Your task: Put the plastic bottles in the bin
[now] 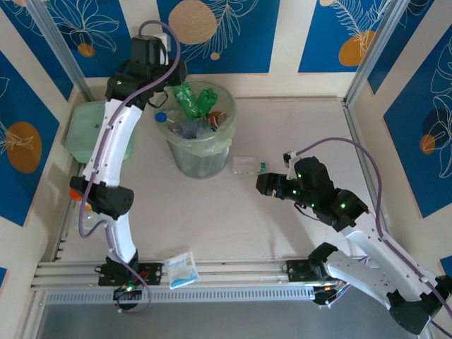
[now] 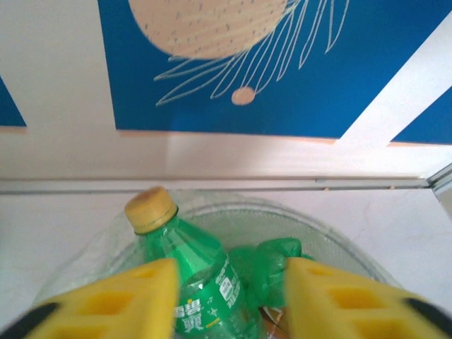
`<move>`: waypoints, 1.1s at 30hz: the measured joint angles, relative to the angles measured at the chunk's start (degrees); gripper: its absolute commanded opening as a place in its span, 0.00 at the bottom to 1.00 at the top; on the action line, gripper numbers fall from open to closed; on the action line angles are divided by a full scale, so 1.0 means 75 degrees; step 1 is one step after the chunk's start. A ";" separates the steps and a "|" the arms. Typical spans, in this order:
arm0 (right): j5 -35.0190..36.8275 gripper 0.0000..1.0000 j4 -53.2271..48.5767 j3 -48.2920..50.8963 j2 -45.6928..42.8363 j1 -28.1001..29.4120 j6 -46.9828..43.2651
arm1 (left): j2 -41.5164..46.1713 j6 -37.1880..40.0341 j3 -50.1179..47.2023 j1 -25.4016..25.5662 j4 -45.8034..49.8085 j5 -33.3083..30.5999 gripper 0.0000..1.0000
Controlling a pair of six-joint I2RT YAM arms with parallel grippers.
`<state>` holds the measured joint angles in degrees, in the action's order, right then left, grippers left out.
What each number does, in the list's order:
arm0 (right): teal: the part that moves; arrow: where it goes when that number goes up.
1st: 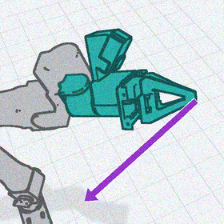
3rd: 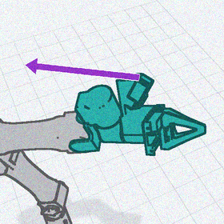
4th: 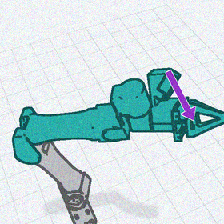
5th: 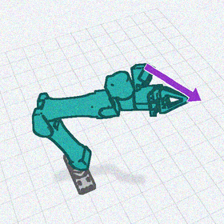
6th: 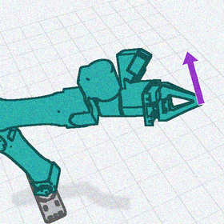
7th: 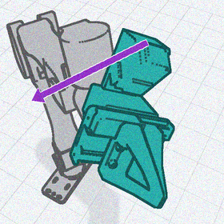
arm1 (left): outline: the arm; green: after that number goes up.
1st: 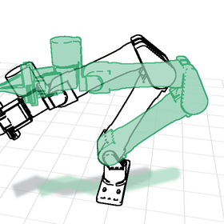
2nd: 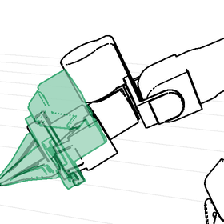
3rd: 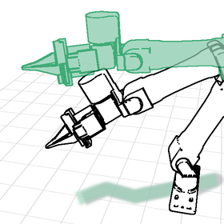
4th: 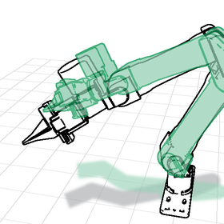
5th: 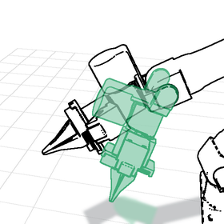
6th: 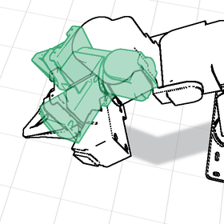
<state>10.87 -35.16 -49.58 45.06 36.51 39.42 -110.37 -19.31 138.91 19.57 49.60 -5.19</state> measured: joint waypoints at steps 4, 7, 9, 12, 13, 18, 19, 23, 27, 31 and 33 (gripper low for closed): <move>0.0006 0.74 0.0003 0.0009 0.0017 0.0000 0.0009 | -0.0201 -0.0291 0.0175 -0.0242 -0.0105 0.0466 0.11; 0.0009 0.74 -0.0003 0.0035 0.0023 0.0000 0.0009 | -0.0460 -0.0446 0.0181 -0.0326 -0.0117 0.0842 0.09; 0.0006 0.74 0.0000 0.0035 0.0035 -0.0003 0.0009 | -0.0650 -0.0452 0.0131 -0.0332 -0.0169 0.1090 0.09; 0.0003 0.74 0.0006 0.0035 0.0125 -0.0023 0.0009 | -0.0860 -0.0446 -0.0012 -0.0329 -0.0297 0.1346 0.08; 0.0000 0.74 0.0003 0.0035 0.0172 -0.0023 0.0009 | -0.0938 -0.0443 -0.0017 -0.0329 -0.0335 0.1408 0.07; -0.0050 0.74 0.0000 0.0035 0.0236 -0.0052 0.0009 | -0.1157 -0.0437 -0.0047 -0.0356 -0.0554 0.1495 0.05; -0.0050 0.74 0.0000 0.0032 0.0236 -0.0055 0.0009 | -0.1169 -0.0434 -0.0050 -0.0361 -0.0565 0.1489 0.04; -0.0047 0.74 -0.0006 0.0026 0.0236 -0.0108 0.0009 | -0.1172 -0.0370 -0.0067 -0.0373 -0.0554 0.1387 0.01; -0.0015 0.73 -0.0067 0.0003 0.0259 -0.0230 0.0020 | -0.1166 -0.0356 -0.0408 -0.0382 -0.0586 0.1317 0.00; 0.0117 0.73 -0.0192 -0.0105 0.0329 -0.0431 0.0152 | -0.1055 -0.0300 -0.0901 -0.0382 -0.1026 0.1352 0.00; 0.0140 0.73 -0.0242 -0.0122 0.0332 -0.0568 0.0213 | -0.0921 -0.0294 -0.1110 -0.0379 -0.1113 0.1396 0.00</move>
<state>11.92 -36.97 -50.50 47.55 32.25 41.01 -117.27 -21.52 130.58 16.73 41.25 5.28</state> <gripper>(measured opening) 0.729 0.038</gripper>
